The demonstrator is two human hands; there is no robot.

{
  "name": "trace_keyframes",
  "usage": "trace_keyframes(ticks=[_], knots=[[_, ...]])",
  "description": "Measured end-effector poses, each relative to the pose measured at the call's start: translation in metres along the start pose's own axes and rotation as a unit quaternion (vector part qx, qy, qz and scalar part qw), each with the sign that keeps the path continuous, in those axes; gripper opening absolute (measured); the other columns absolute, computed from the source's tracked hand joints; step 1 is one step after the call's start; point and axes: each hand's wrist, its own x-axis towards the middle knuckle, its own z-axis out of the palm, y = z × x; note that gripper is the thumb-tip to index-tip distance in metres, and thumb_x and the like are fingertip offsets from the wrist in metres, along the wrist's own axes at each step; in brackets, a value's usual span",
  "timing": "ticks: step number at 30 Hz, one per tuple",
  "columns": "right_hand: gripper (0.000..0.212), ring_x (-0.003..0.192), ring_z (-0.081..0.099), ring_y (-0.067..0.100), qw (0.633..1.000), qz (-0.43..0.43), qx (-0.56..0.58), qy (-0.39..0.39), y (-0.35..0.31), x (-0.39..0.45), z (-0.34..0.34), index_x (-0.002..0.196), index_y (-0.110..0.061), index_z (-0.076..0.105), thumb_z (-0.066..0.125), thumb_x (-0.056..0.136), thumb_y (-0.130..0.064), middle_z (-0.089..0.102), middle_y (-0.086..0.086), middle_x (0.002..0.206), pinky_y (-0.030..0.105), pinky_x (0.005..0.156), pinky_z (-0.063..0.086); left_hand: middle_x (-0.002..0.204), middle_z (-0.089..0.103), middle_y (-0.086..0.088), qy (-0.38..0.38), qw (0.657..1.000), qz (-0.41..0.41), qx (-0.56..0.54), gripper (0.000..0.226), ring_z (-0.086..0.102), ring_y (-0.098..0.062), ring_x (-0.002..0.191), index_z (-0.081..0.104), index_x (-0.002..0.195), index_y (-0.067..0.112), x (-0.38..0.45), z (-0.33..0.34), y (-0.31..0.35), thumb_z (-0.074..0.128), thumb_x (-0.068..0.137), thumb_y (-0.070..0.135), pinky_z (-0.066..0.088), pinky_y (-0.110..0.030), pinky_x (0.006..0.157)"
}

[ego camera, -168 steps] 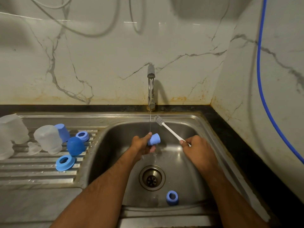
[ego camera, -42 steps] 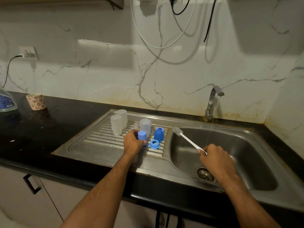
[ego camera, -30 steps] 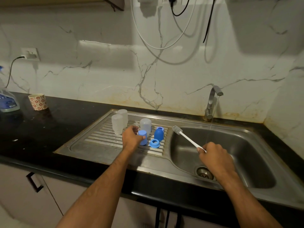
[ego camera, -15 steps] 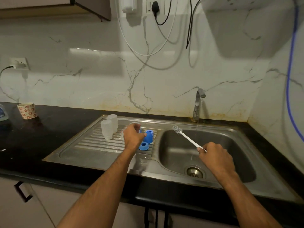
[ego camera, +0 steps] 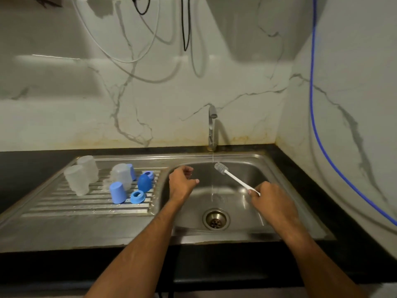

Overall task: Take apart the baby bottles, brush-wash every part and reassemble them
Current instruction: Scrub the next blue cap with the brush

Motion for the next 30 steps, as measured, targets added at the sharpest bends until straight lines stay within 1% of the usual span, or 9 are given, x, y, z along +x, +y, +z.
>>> trace_keyframes(ticks=[2,7,11,14,17,19,22,25,30], knots=[[0.035,0.07,0.061,0.017,1.0,0.013,0.001,-0.003,0.013,0.009,0.004,0.096,-0.021,0.072,0.056,0.097,-0.052,0.065,-0.003,0.077,0.034,0.064,0.054,0.105,0.069,-0.001,-0.018,1.0,0.011,0.014,0.043,0.065,-0.012,0.096,0.069,0.112,0.013,0.005,0.025,0.003,0.088,0.073,0.01,0.056,-0.028,0.088],[0.034,0.08,0.06,0.025,0.999,0.028,-0.002,-0.027,0.037,0.036,0.007,0.102,-0.019,0.072,0.055,0.098,-0.049,0.067,0.003,0.087,0.033,0.069,0.048,0.095,0.068,0.005,-0.114,0.991,0.04,0.049,0.041,0.064,-0.007,0.086,0.072,0.106,0.014,0.022,0.081,0.007,0.091,0.069,0.012,0.052,-0.017,0.08],[0.03,0.088,0.064,0.025,0.999,0.024,-0.001,-0.029,0.044,0.059,0.011,0.107,-0.02,0.072,0.057,0.1,-0.045,0.07,0.005,0.097,0.031,0.07,0.043,0.099,0.072,-0.001,-0.227,0.967,0.083,0.08,0.038,0.068,-0.013,0.089,0.073,0.106,0.01,0.034,0.111,0.006,0.089,0.072,0.006,0.054,-0.015,0.079],[0.031,0.086,0.064,0.024,0.999,0.014,0.003,-0.036,0.051,0.075,0.021,0.107,-0.02,0.074,0.057,0.099,-0.045,0.069,0.004,0.093,0.03,0.07,0.043,0.093,0.074,-0.006,-0.327,0.933,0.111,0.102,0.029,0.071,-0.019,0.085,0.073,0.095,0.007,0.038,0.133,0.0,0.086,0.07,-0.003,0.059,-0.024,0.077],[0.032,0.078,0.058,0.019,0.999,0.013,0.002,-0.04,0.06,0.088,0.032,0.105,-0.02,0.074,0.056,0.099,-0.047,0.064,0.0,0.084,0.03,0.07,0.043,0.089,0.074,-0.009,-0.413,0.892,0.123,0.137,0.024,0.069,-0.015,0.076,0.073,0.093,0.0,0.036,0.155,-0.01,0.08,0.072,-0.01,0.056,-0.02,0.073],[0.032,0.078,0.059,0.019,0.999,0.016,0.007,-0.047,0.066,0.093,0.039,0.104,-0.02,0.073,0.056,0.1,-0.046,0.064,0.0,0.083,0.031,0.071,0.045,0.094,0.074,-0.008,-0.464,0.859,0.134,0.17,0.026,0.069,-0.015,0.079,0.073,0.097,0.001,0.031,0.17,-0.014,0.084,0.074,-0.002,0.054,-0.019,0.076],[0.031,0.083,0.064,0.02,0.998,0.014,0.014,-0.053,0.07,0.096,0.05,0.104,-0.018,0.073,0.058,0.1,-0.044,0.069,0.003,0.089,0.032,0.073,0.049,0.107,0.072,-0.005,-0.526,0.805,0.144,0.234,0.037,0.065,-0.013,0.086,0.071,0.105,0.009,0.021,0.187,-0.022,0.089,0.075,0.02,0.049,-0.02,0.083],[0.03,0.08,0.063,0.018,0.999,0.008,0.013,-0.051,0.069,0.101,0.056,0.103,-0.018,0.073,0.057,0.101,-0.044,0.068,0.002,0.087,0.03,0.069,0.045,0.11,0.066,-0.001,-0.574,0.764,0.14,0.26,0.048,0.061,-0.012,0.09,0.065,0.111,0.014,0.014,0.197,-0.03,0.088,0.075,0.034,0.05,-0.023,0.084],[0.032,0.081,0.064,0.017,0.999,0.005,-0.01,-0.051,0.069,0.101,0.067,0.106,-0.019,0.072,0.056,0.101,-0.046,0.069,0.001,0.088,0.031,0.071,0.05,0.118,0.056,-0.002,-0.619,0.716,0.153,0.285,0.055,0.054,-0.016,0.097,0.057,0.118,0.015,0.002,0.203,-0.033,0.088,0.075,0.032,0.048,-0.025,0.079]])
